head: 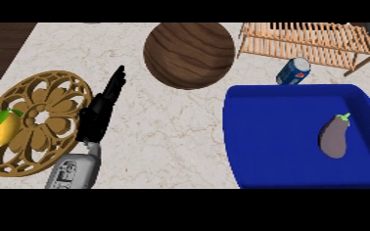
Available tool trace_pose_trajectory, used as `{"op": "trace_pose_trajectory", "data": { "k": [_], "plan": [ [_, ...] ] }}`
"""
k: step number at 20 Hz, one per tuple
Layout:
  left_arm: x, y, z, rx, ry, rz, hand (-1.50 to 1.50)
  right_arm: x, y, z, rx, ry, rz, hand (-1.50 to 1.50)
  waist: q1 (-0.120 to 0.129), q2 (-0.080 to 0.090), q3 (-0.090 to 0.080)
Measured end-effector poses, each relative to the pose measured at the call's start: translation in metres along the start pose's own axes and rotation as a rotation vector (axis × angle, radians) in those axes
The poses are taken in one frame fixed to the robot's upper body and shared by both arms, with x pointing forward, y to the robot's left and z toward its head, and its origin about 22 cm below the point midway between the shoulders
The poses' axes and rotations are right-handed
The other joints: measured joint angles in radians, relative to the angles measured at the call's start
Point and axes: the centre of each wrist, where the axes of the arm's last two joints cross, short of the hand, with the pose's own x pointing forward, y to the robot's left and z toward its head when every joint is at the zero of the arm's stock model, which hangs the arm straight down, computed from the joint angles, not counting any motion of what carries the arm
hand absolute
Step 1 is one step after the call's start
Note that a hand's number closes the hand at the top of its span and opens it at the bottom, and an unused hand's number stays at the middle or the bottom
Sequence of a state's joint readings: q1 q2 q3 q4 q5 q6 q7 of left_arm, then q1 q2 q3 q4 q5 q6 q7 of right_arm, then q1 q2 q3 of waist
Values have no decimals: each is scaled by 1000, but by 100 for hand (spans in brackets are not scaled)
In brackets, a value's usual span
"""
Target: Pick the can from the tray and place it in the tiered shelf
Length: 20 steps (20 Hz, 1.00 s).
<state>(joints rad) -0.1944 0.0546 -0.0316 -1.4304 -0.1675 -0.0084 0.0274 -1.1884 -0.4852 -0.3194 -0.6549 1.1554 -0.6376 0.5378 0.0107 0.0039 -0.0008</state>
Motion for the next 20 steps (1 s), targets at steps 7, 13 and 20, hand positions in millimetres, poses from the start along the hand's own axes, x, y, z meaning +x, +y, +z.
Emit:
{"op": "trace_pose_trajectory", "data": {
  "k": [7, 13, 20],
  "plan": [
    [-2, 7, 4, 4, 5, -4, 0, -6, -1, 5, -21, 75, -30, -150, -5, -3, 1],
    [3, 6, 4, -3, 8, 0, 0, 1, -12, 1, -6, 105, -166, -150, -4, -4, 1],
    [6, 5, 8, 6, 2, -3, 0, 16, -36, -7, 17, 112, -284, -150, -7, -5, 1]
  ]
}}
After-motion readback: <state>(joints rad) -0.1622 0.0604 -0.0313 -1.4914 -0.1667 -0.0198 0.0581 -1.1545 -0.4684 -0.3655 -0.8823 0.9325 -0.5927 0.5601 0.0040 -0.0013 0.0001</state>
